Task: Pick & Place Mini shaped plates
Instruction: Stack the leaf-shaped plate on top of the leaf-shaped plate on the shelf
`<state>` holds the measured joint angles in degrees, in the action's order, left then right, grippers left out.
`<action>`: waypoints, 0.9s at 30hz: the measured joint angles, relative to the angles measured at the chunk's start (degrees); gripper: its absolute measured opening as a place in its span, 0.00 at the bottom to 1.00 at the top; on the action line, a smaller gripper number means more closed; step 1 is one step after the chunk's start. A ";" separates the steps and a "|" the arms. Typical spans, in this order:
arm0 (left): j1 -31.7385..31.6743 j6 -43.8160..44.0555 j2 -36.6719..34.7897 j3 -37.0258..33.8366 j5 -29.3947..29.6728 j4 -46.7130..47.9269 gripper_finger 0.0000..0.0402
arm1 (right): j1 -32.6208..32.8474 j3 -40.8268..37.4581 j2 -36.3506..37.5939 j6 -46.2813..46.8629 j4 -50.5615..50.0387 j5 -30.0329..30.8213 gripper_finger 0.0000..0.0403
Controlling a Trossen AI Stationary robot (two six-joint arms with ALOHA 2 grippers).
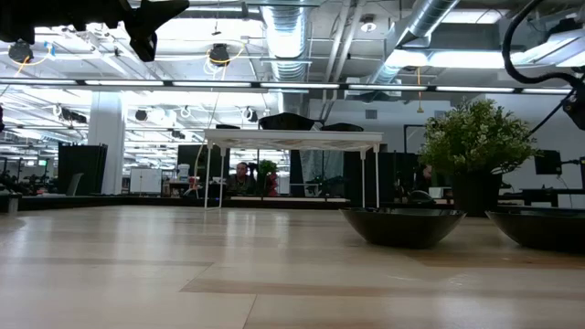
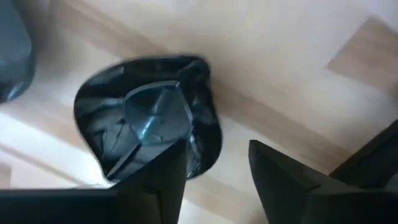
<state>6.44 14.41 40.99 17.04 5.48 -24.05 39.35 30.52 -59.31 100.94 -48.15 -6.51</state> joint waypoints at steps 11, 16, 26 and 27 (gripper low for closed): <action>0.00 0.00 -0.02 0.00 0.00 0.00 0.43 | 0.34 0.00 -0.02 2.48 -0.71 3.55 0.41; 0.00 0.00 -0.02 0.00 0.01 0.00 0.43 | 2.58 -0.28 -0.04 5.84 -0.29 3.59 0.41; 0.00 0.00 -0.02 0.00 0.00 -0.02 0.43 | 10.05 -4.63 -0.04 17.72 6.07 5.83 0.44; 0.00 0.00 -0.01 0.00 0.00 -0.02 0.43 | 10.64 -4.63 -0.04 18.46 6.15 6.58 0.43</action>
<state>6.44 14.41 40.98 17.04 5.48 -24.08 50.00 25.89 -59.35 119.40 -42.00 0.07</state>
